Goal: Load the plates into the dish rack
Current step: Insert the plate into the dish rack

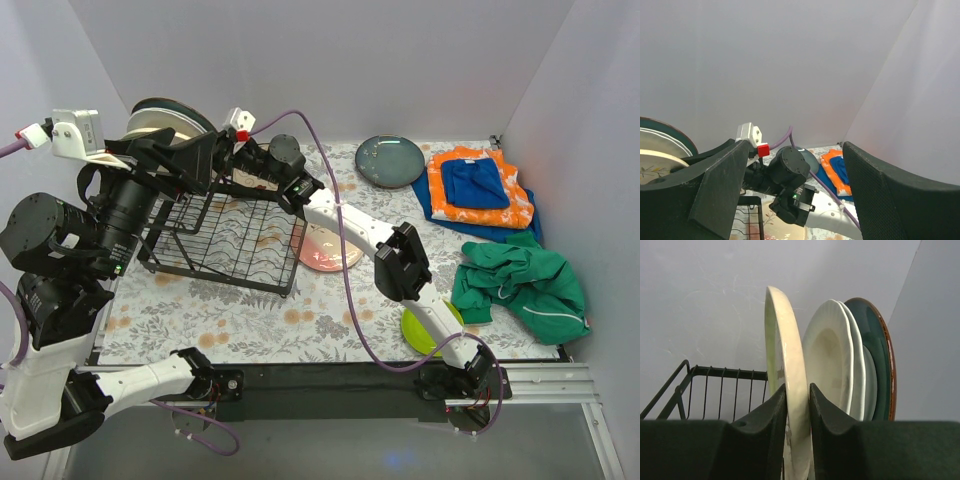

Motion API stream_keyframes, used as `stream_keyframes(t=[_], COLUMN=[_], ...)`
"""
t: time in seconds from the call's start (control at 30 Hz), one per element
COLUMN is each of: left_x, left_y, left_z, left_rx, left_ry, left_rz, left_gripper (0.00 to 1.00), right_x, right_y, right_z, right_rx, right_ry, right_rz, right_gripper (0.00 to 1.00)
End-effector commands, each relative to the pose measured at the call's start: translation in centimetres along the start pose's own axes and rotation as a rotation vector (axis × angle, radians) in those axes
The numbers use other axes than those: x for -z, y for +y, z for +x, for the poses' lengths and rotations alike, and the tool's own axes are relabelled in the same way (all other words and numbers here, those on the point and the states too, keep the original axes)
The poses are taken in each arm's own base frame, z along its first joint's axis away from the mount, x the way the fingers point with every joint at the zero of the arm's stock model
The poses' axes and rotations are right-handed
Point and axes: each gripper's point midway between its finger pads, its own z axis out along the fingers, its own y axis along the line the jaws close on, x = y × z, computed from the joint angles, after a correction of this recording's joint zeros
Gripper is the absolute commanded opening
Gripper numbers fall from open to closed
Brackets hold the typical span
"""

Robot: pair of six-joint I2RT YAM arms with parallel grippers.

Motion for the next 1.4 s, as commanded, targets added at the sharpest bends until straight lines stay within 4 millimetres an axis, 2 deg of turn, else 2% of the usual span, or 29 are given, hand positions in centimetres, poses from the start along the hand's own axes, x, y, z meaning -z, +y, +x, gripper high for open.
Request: stream_keyframes(t=[0.0,0.1,0.2,0.3,0.33,0.4,0.53,0.7,0.93,1.37], left_x=[-0.2,-0.2,-0.1,-0.1,-0.1,-0.1,-0.1,0.1,-0.1,0.3], left_y=[0.2,0.1,0.1,0.1,0.1,0.2,0.2,0.3,0.3,0.7], left_z=[0.0,-0.2,-0.3,-0.3,-0.2,-0.2,-0.2,-0.3,0.0,0.2], left_rx=[0.006,0.01,0.012,0.012,0.013,0.013,0.014,0.015,0.005,0.018], left_ry=[-0.007,-0.01,-0.012,-0.012,-0.011,-0.011,-0.01,-0.011,-0.005,-0.005], left_rz=[-0.015,-0.011,-0.013,-0.013,-0.013,-0.014,-0.015,-0.017,-0.02,-0.031], left_gripper=[0.74,0.74,0.74,0.74,0.74,0.74,0.74,0.74,0.74,0.74], right_x=[-0.4,-0.5,-0.6,-0.6,-0.6,-0.6,-0.6,-0.2,1.2,2.3], right_y=[-0.4,-0.3,0.0,0.3,0.5,0.9,1.0,0.1,-2.1,-2.9], right_z=[-5.5,-5.2,-5.1,-4.8,-4.9,-4.7,-4.7,-5.9,-7.7,-10.8], right_rx=[0.043,0.045,0.042,0.04,0.042,0.044,0.037,0.054,0.066,0.055], right_ry=[-0.116,-0.11,-0.109,-0.105,-0.108,-0.11,-0.11,-0.131,-0.161,-0.218], right_rz=[0.045,0.057,0.045,0.023,0.014,-0.009,-0.012,0.024,0.082,0.139], right_gripper=[0.29,0.24,0.15,0.16,0.22,0.22,0.01,0.01,0.01,0.01])
